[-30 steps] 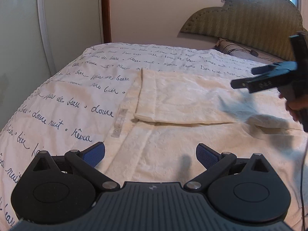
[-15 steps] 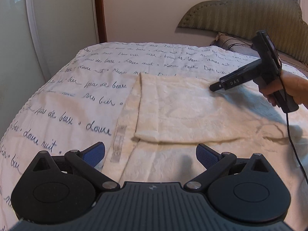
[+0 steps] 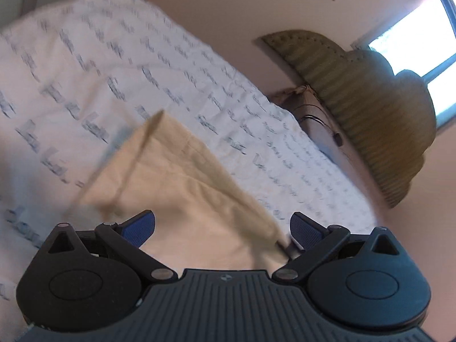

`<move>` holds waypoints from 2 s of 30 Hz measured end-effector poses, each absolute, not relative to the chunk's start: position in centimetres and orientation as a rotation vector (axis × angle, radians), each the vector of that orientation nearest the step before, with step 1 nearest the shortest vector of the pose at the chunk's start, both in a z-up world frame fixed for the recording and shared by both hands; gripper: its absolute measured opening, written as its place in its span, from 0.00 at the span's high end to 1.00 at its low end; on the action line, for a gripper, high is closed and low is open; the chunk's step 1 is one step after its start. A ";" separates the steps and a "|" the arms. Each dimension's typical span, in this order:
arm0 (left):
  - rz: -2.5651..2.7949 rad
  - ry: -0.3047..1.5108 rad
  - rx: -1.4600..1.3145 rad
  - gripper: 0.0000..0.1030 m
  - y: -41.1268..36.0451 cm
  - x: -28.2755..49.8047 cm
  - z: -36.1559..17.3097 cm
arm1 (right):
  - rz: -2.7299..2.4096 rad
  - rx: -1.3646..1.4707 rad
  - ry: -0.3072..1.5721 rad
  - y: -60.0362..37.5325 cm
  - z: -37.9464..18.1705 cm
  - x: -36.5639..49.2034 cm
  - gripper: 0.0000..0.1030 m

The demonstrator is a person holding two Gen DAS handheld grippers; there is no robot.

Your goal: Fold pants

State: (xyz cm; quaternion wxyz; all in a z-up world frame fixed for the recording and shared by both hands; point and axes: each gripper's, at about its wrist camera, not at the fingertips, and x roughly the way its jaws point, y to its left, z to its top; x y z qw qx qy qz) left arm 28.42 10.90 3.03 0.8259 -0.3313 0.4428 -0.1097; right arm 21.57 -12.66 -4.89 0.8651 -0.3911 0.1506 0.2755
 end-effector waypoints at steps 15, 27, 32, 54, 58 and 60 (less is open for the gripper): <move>-0.263 1.025 -0.990 0.94 11.0 31.3 -1.5 | 0.557 -0.973 0.221 -12.4 -6.5 16.4 0.93; -0.286 0.785 -0.736 0.98 9.0 23.0 2.1 | 0.443 -0.965 0.327 -15.0 -6.7 19.9 0.44; -0.307 0.720 -0.634 0.98 7.9 19.6 3.1 | 0.433 -0.901 0.433 -18.3 -6.4 20.6 0.80; -0.383 0.748 -0.455 0.97 11.9 2.2 0.1 | 0.454 -0.996 0.350 -14.7 -7.1 -2.9 0.95; -0.362 0.777 -0.452 0.97 12.5 0.6 -0.9 | 0.473 -0.971 0.379 -14.6 -7.6 -4.3 0.95; -0.364 0.791 -0.453 0.97 12.6 0.0 -1.1 | 0.479 -0.969 0.386 -14.6 -7.7 -5.1 0.95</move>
